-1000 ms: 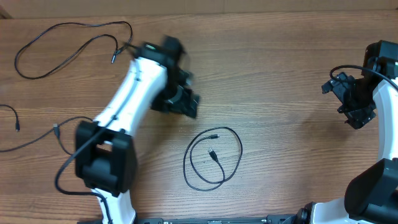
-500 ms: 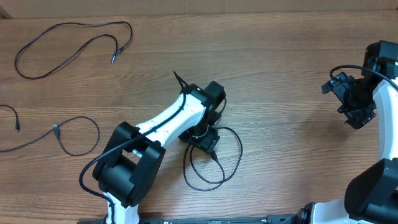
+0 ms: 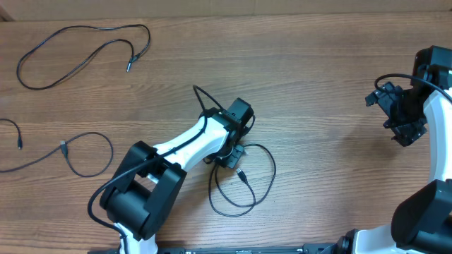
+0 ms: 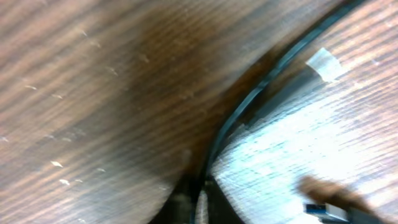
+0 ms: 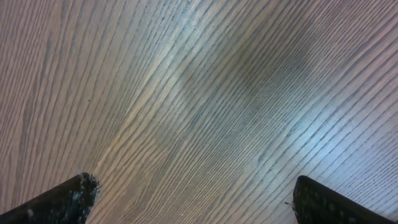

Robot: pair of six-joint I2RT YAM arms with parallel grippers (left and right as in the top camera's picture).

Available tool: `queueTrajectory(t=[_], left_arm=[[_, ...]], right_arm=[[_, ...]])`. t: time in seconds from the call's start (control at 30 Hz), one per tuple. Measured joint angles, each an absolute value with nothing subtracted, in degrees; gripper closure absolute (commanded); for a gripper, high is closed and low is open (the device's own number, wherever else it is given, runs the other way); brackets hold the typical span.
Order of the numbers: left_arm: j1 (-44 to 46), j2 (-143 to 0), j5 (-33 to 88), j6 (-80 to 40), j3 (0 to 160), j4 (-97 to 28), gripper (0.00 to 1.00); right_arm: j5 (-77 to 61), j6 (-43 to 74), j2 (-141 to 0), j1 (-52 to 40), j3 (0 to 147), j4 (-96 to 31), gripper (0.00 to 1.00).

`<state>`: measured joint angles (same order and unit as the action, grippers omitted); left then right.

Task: Untangle cables
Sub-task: 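Reach the left gripper to the center coiled cable and grasp it, then drag the coiled cable to the upper left with the left gripper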

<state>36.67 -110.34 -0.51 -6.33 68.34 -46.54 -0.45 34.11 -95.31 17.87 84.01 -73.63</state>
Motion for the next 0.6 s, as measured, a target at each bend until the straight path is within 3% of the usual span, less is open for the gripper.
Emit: queueTrajectory(t=[0.33, 0.6], left_arm=[[35.35, -110.72, -6.81, -14.09, 69.3, -50.46, 0.96], [26.81, -112.18, -10.37, -20.64, 86.41, -61.91, 0.96]], right_arm=[[-0.45, 34.11, -95.31, 17.85, 84.01, -73.69, 0.0], [-0.45, 34.09, -95.31, 17.87, 84.01, -73.63, 0.0]])
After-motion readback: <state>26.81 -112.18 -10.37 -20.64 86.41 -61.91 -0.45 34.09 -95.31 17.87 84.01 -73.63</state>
